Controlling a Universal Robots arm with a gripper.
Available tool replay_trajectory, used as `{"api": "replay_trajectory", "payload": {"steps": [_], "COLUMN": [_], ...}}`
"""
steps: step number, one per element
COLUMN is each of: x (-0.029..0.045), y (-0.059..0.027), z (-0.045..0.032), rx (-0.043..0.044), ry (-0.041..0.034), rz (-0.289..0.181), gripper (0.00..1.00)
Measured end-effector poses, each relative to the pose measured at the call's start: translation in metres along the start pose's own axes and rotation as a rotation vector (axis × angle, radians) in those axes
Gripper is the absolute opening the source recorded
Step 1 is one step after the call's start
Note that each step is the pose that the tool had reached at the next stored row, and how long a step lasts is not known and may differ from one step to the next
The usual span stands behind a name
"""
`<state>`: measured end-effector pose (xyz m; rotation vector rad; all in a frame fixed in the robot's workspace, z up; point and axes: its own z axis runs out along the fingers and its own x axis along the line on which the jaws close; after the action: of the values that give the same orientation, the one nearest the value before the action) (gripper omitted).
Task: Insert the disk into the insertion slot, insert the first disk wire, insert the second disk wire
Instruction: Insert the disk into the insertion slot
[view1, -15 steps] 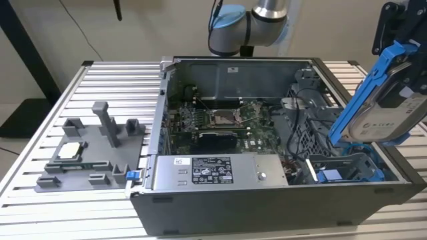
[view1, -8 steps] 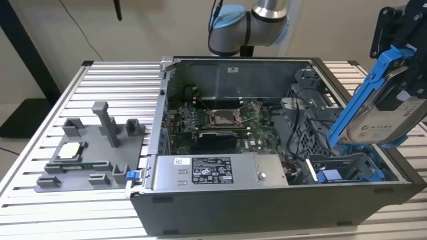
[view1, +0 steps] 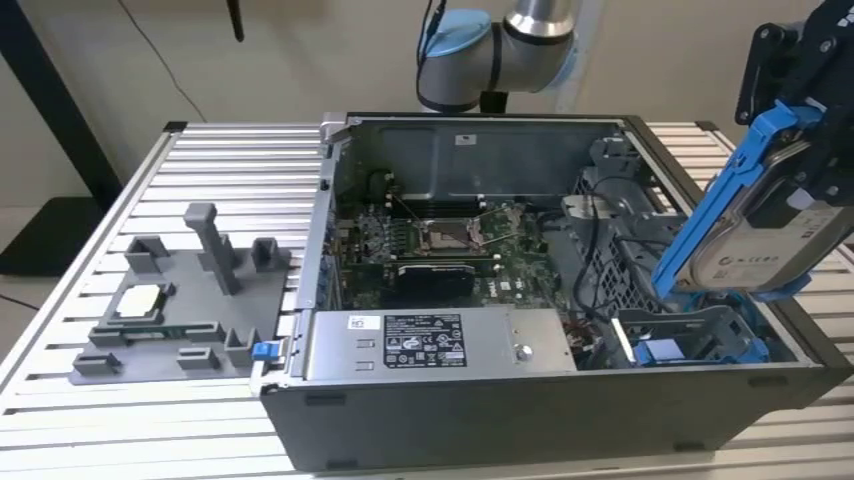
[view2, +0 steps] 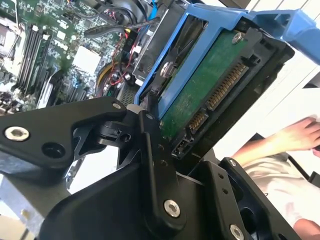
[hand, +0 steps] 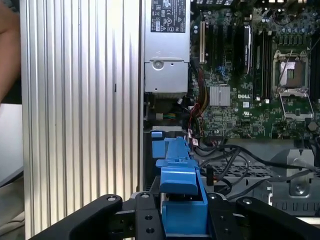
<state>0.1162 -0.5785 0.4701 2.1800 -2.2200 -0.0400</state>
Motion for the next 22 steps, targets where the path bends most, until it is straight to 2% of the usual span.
{"api": "replay_trajectory", "payload": {"steps": [22], "x": [0.0], "y": [-0.0006], "z": [0.0153], "rx": [0.0], "ry": [0.0001], "rz": [0.0], "gripper": [0.0]}}
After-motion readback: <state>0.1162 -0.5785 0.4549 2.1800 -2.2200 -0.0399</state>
